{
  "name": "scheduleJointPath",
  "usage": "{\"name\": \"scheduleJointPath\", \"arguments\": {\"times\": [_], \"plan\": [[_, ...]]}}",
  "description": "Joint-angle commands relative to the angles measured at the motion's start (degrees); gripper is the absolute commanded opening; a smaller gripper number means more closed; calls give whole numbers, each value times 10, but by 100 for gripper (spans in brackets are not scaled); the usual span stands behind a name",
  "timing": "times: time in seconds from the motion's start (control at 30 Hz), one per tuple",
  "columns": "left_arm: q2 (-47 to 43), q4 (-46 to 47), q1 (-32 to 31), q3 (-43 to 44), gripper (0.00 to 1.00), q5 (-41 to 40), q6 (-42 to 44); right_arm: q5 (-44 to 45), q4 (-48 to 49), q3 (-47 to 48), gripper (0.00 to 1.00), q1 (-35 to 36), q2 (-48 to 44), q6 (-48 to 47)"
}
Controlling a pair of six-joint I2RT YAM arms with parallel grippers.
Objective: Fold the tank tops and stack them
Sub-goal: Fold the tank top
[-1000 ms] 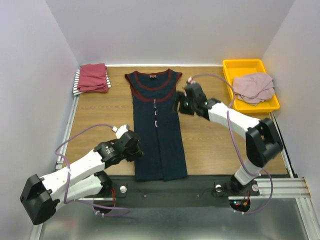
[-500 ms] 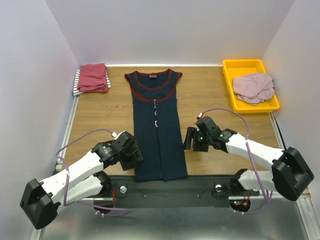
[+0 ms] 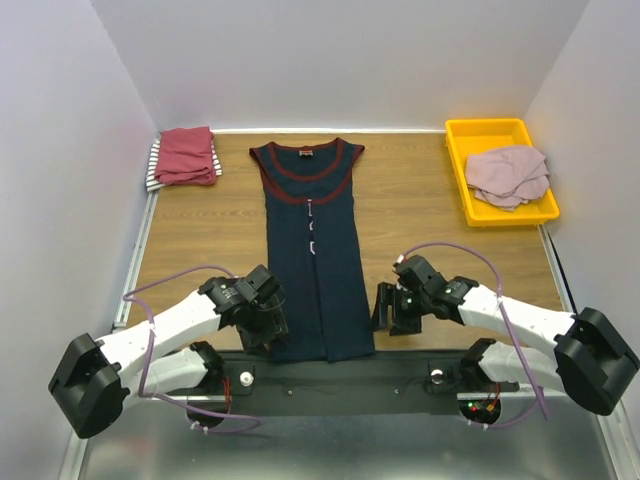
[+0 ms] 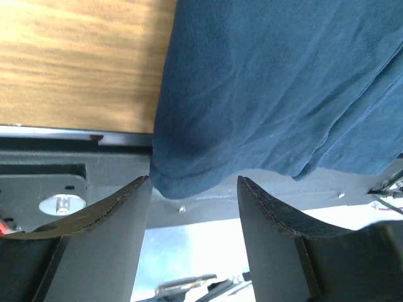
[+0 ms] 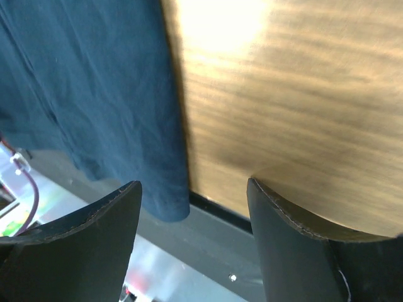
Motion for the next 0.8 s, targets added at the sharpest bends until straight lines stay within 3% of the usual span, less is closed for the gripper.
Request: {"name": "scheduleJointPath", "arguments": {"times": [0.0, 0.23, 0.57, 0.77], "plan": [[14, -35, -4, 22, 68, 20, -2, -36, -14, -23, 74, 7, -7, 8], [51, -32, -3, 18, 50, 30, 7, -68, 9, -26, 74, 22, 19, 13], [52, 22, -4, -28, 39, 64, 3, -55, 32, -42, 70, 82, 45, 59], [52, 43, -3, -42, 39, 69, 9, -32, 32, -43, 64, 87, 38, 77]]}}
